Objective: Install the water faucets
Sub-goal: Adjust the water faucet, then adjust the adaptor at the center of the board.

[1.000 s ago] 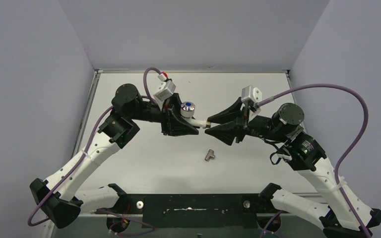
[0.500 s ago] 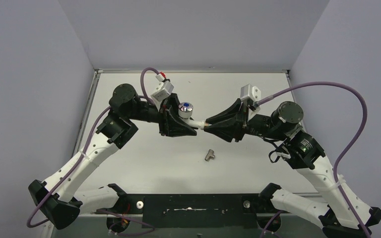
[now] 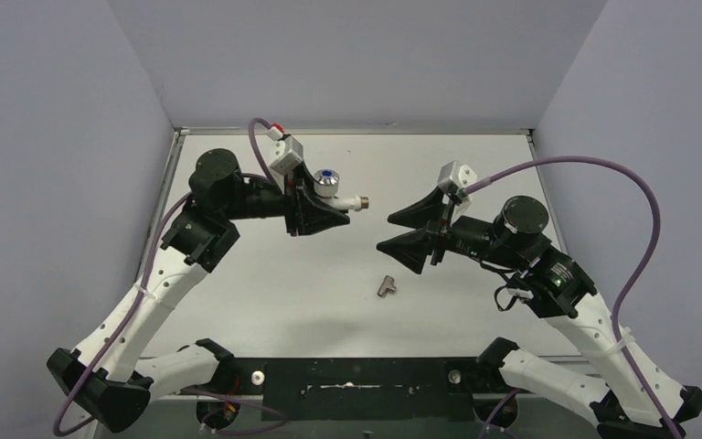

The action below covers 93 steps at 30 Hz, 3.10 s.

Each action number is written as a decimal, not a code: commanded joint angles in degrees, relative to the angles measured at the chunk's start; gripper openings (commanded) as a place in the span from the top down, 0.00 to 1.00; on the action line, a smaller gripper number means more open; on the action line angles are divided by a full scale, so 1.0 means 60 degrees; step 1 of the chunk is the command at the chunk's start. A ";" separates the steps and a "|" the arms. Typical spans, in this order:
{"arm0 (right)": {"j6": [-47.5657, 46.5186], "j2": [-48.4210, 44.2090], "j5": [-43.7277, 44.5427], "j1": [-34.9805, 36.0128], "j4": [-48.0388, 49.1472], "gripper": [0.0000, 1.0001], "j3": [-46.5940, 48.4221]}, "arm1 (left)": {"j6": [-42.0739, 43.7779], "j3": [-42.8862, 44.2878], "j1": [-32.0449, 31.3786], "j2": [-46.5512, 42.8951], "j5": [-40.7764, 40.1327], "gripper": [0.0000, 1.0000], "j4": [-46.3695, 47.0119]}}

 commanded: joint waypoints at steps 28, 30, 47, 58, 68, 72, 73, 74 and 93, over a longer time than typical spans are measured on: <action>1.0552 0.3415 1.1414 0.2541 -0.2389 0.21 -0.3510 | 0.0588 -0.2046 0.2884 -0.1602 -0.3936 1.00 -0.0261; 1.0638 0.3964 1.1363 0.2521 -0.2463 0.21 -0.3294 | 0.0580 -0.2213 0.2913 -0.1621 -0.3927 1.00 -0.0123; 0.9642 0.6298 0.9463 0.1646 -0.1838 0.34 -0.2661 | 0.0578 -0.2767 0.2952 -0.1727 -0.3682 1.00 0.0055; 0.9327 0.7066 0.9317 0.1639 -0.2039 0.44 -0.2326 | 0.0594 -0.2815 0.2952 -0.1721 -0.3608 1.00 0.0029; 0.8840 0.7095 0.9392 0.1643 -0.2467 0.58 -0.2144 | 0.0552 -0.2797 0.2952 -0.1681 -0.3605 1.00 0.0015; 0.8066 0.7009 0.9477 0.1595 -0.2489 0.61 -0.2021 | 0.0562 -0.2746 0.2952 -0.1648 -0.3627 1.00 -0.0060; 0.7682 0.6973 0.9434 0.1538 -0.2358 0.61 -0.2007 | 0.0565 -0.2728 0.2952 -0.1635 -0.3628 1.00 -0.0096; 0.7127 0.6937 0.9250 0.1465 -0.2164 0.61 -0.2002 | 0.0576 -0.2705 0.2952 -0.1621 -0.3634 1.00 -0.0130; -0.2495 0.9054 0.4619 0.0068 -0.1179 0.59 0.0476 | 0.1389 -0.1534 0.2952 -0.1869 -0.4730 1.00 -0.1806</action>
